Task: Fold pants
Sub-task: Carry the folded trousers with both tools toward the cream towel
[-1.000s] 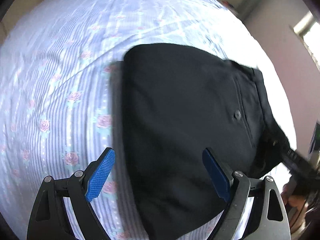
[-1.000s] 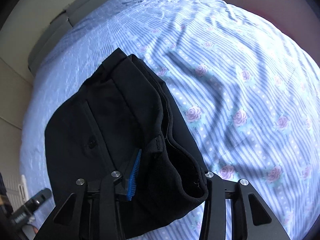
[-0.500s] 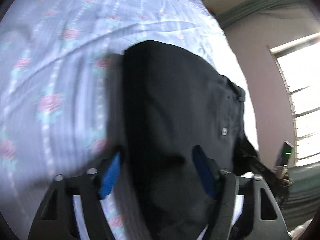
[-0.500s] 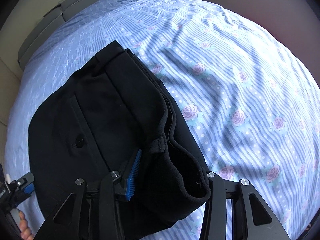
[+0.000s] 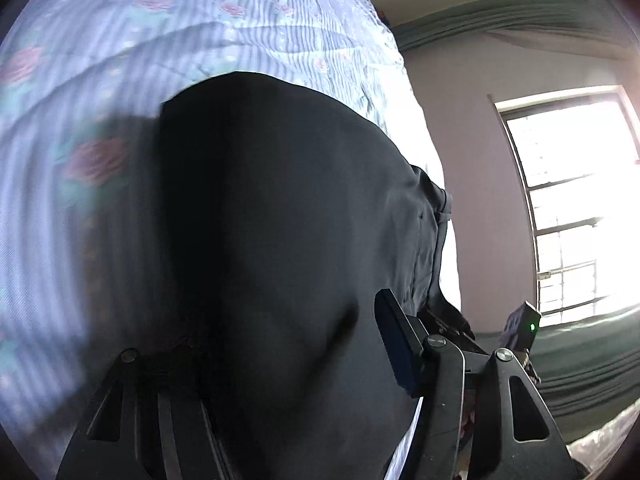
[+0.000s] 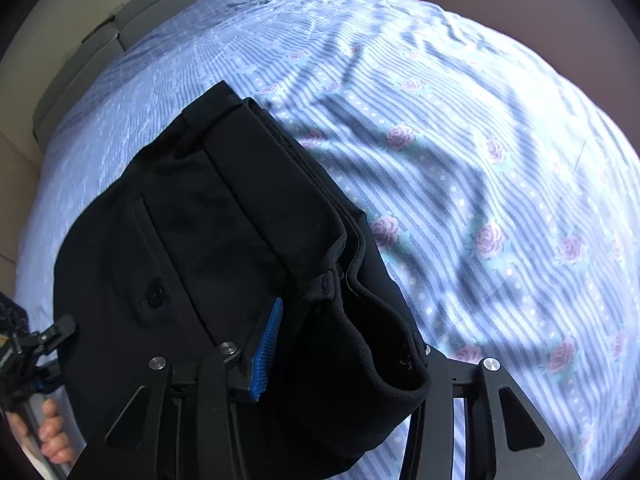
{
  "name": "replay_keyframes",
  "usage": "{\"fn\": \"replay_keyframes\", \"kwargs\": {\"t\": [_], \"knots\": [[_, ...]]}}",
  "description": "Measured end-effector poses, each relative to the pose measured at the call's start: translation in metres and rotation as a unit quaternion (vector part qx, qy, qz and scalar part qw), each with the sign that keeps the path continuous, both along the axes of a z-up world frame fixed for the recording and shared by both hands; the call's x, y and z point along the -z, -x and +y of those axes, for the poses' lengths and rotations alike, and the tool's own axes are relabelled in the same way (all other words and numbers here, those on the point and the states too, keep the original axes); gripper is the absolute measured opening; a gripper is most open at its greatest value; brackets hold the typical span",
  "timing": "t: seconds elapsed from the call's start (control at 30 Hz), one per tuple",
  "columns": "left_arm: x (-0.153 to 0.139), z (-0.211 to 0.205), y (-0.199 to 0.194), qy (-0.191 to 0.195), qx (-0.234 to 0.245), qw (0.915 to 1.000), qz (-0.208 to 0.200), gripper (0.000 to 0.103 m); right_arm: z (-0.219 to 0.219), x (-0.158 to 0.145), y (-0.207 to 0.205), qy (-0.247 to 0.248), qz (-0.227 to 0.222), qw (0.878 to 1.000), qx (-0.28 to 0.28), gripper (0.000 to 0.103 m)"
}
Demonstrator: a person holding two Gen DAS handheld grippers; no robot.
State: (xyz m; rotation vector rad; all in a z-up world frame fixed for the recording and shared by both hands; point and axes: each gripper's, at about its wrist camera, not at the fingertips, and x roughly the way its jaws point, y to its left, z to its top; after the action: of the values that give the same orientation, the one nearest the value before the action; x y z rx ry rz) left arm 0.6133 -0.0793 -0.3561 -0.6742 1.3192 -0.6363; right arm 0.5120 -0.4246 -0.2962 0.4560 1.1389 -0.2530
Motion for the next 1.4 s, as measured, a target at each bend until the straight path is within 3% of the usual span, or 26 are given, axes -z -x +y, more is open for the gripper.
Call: {"fn": "replay_keyframes", "kwargs": {"t": [0.07,0.13,0.27,0.43,0.77,0.97,1.17,1.4], "knots": [[-0.002,-0.004,-0.002,-0.016,0.001,0.9999,0.004,0.057,-0.003,0.000,0.000,-0.012,0.002,1.000,0.001,0.044],[-0.004,-0.007,-0.003,-0.052,-0.002,0.9985,0.017,0.041,-0.003,-0.001,-0.002,-0.015,0.004,1.000,-0.003,0.044],[-0.015,-0.015,-0.002,-0.100,-0.002,0.9943,0.036,0.030,0.002,-0.014,-0.002,0.000,0.006,0.999,-0.032,0.038],[-0.051,-0.043,0.008,-0.177,0.020,0.9840,-0.001,0.019,0.005,-0.047,0.004,-0.004,-0.021,0.998,-0.066,0.028],[-0.127,-0.056,0.065,-0.203,0.028,0.9787,-0.015,0.015,0.021,-0.130,0.036,-0.025,-0.072,0.986,-0.149,0.025],[-0.175,-0.029,0.136,-0.200,-0.009,0.9796,-0.013,0.015,0.033,-0.174,0.093,-0.039,-0.078,0.976,-0.198,0.025],[-0.226,-0.001,0.223,-0.238,-0.051,0.9696,-0.027,0.015,0.063,-0.208,0.130,-0.053,-0.077,0.957,-0.274,0.025],[-0.260,0.050,0.289,-0.236,-0.112,0.9649,-0.030,0.015,0.120,-0.237,0.166,-0.063,-0.085,0.939,-0.328,0.025]]}}
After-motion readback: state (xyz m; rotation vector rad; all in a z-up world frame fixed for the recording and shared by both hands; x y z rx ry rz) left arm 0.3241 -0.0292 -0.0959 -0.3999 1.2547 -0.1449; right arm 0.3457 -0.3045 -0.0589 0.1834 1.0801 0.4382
